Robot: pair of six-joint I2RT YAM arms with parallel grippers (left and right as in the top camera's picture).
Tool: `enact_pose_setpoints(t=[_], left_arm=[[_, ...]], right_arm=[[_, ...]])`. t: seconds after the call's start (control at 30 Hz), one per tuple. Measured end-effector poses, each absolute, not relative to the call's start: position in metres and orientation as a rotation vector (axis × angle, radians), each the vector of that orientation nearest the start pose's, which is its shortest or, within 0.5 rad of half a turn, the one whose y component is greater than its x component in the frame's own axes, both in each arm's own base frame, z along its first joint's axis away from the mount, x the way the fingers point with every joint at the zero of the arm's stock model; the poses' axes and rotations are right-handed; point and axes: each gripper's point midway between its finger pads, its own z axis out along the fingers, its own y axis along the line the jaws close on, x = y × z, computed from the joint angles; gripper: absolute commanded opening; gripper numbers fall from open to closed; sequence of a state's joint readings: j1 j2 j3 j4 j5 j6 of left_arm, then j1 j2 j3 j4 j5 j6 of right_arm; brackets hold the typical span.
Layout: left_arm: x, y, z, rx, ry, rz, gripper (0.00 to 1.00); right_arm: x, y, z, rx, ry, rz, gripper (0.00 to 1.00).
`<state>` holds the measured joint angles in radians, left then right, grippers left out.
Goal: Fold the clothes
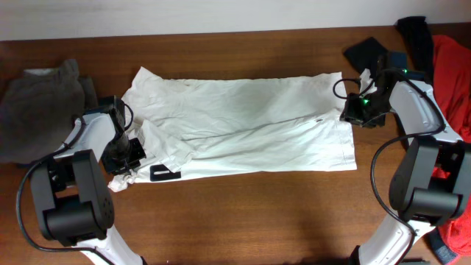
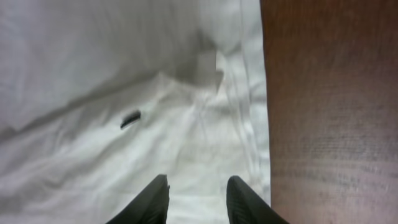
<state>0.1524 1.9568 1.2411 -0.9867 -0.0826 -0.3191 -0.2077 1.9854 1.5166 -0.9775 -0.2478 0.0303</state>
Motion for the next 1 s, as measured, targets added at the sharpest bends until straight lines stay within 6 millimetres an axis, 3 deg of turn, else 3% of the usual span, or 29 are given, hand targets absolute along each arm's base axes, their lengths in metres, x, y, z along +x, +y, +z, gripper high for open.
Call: enact_pose_setpoints(t=[0.27,0.47,0.67,0.73,1.0], left_arm=[[0.306,0.061,-0.001,-0.753,3.172,0.152,0.15],[0.307,0.062,-0.001,-0.752,3.167,0.151,0.15],[0.308,0.062,-0.001,-0.752,3.165,0.151,0.15],[0.308,0.062,-0.001,-0.751,3.162,0.15,0.15],[0.308,0.062,-0.001,-0.751,3.165,0.15,0.15]], right_arm=[[0.363,-0.043,0.049,0.375,3.113,0.301,0.36],[0.314,-0.036,0.012,0.413,3.255,0.309,0.35],[0.3,-0.034,0.003,0.422,3.292,0.307,0.34],[0.3,-0.035,0.003,0.42,3.294,0.299,0.29],[0.273,-0.048,-0.002,0.489,3.391,0.122,0.29]])
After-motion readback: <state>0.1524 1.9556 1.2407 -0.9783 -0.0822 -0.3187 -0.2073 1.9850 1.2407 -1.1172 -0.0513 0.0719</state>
